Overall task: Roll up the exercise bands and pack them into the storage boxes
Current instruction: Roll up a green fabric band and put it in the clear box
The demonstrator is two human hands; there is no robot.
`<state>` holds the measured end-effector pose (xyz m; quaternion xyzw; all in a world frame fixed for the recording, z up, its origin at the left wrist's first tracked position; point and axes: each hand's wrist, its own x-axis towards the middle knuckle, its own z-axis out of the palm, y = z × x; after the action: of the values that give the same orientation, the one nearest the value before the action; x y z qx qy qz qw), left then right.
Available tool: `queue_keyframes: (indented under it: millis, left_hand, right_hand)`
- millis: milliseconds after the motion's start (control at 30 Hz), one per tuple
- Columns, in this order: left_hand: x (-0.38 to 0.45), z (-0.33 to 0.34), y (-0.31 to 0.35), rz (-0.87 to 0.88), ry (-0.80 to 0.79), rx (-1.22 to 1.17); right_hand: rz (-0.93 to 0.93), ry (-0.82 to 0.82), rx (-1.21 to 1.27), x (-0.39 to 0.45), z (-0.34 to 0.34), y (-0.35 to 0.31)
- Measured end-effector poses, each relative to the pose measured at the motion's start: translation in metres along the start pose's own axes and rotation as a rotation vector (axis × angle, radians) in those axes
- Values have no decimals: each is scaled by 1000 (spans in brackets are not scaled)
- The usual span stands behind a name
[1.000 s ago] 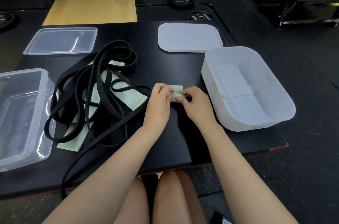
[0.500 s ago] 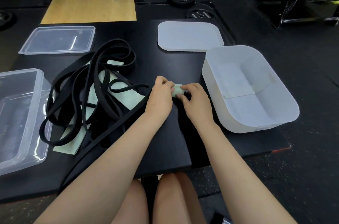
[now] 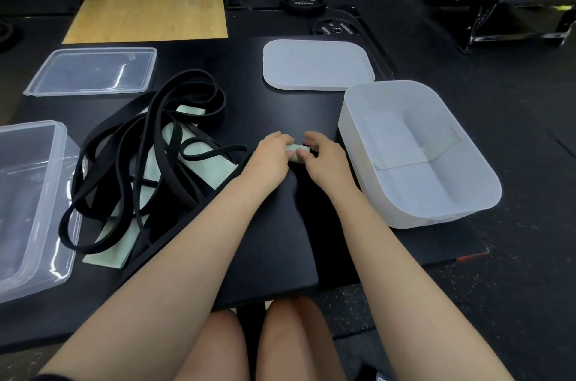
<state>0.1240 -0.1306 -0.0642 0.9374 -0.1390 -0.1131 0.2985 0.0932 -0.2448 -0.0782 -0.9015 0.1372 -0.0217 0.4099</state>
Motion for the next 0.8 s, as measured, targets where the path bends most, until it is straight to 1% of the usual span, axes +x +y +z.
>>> queue_keyframes:
  millis: [167,333,400,500,600,733,800]
  left_hand:
    - [-5,4,3,-10,-48,63]
    - [-11,-4,6,-22,-28,61]
    - [-15,-11,9,3,-19,71]
    - [-24,-25,16,38,-2,109]
    - [-31,-40,19,83,15,155]
    - [-49,-68,18,148,28,164]
    - [-63,-84,14,185,51,140]
  right_hand:
    - [8,-23,-59,2,-2,-5]
    - [-52,49,-43,-10,3,-6]
    - [-61,76,-6,-16,3,-7]
    - [-67,108,113,-29,0,-13]
    - [-114,111,195,-42,-6,-22]
    - [-226,82,189,-57,-13,-36]
    - [-242,59,213,-66,-17,-48]
